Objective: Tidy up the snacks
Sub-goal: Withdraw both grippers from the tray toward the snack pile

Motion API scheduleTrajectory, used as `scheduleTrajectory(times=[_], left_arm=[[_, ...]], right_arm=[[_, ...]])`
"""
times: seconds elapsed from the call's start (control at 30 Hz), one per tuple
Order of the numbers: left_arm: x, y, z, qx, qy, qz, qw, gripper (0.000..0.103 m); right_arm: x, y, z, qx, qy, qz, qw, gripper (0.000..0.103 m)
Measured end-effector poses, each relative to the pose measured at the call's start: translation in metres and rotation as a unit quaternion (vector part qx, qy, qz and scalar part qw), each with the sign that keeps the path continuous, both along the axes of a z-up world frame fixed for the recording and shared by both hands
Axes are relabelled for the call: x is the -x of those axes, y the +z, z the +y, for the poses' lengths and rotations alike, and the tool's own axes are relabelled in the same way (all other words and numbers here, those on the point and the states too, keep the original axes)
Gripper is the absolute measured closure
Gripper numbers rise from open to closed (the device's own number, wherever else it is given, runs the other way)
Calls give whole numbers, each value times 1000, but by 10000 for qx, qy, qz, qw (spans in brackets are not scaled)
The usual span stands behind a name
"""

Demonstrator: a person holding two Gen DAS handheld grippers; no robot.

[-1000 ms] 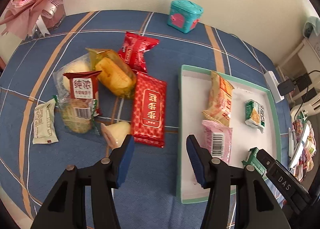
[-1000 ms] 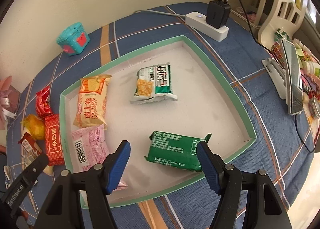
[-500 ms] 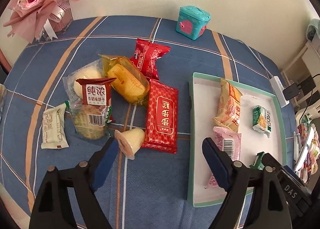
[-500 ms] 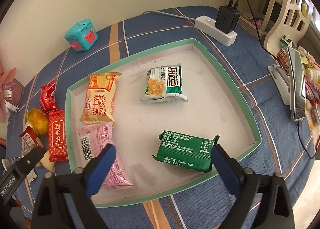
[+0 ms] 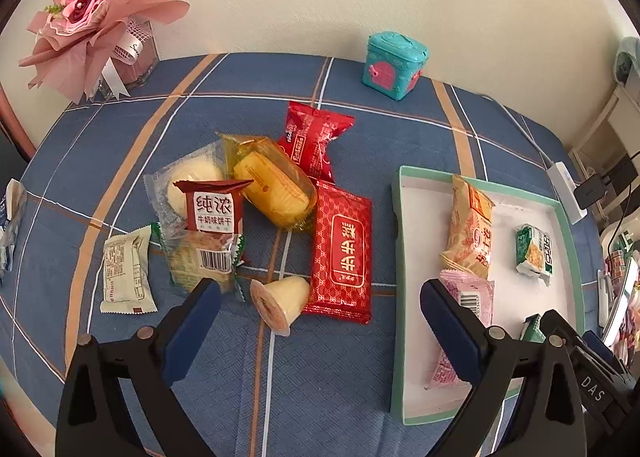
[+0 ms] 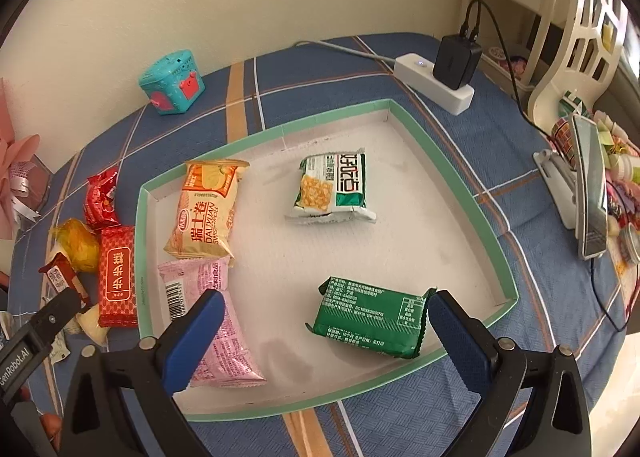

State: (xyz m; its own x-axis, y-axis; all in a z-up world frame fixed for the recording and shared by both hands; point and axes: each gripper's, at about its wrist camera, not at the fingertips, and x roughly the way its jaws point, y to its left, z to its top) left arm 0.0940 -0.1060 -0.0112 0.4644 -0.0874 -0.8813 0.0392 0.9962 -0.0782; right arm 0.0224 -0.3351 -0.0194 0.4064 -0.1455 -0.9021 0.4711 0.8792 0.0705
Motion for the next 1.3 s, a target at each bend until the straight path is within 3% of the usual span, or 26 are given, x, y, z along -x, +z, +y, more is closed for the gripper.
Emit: scheduleTrajectory(times=[0.23,0.37,0.7,0.9,1.03,1.13,1.3], left_arm=[[-1,7,4,-5,86,-92,9999,3],[-3,11,11,-1,246,-136,9996,3],[-5,18,39,-246,628,-273,9974,3],[-8,20,67,-301,842,-94,9960,3],[-9,12,102,-77,1253,172,9919,3],[-9,8,126,93,1500,240,9884,3],[-8,3,162,-21,1782,200,9838,3]], right_arm=[[-5,-1,4,-83,72,182,9998,0],[-3,1,6,-240,108,58,9996,0],[0,10,8,-47,-157,-112,9998,0],[-8,13,25,-147,101,-206,9996,0],[-16,16,48,72,366,-209,9991,0],[-24,15,67,-13,596,-228,9980,0],[-41,14,110,-266,1029,-240,9940,0]])
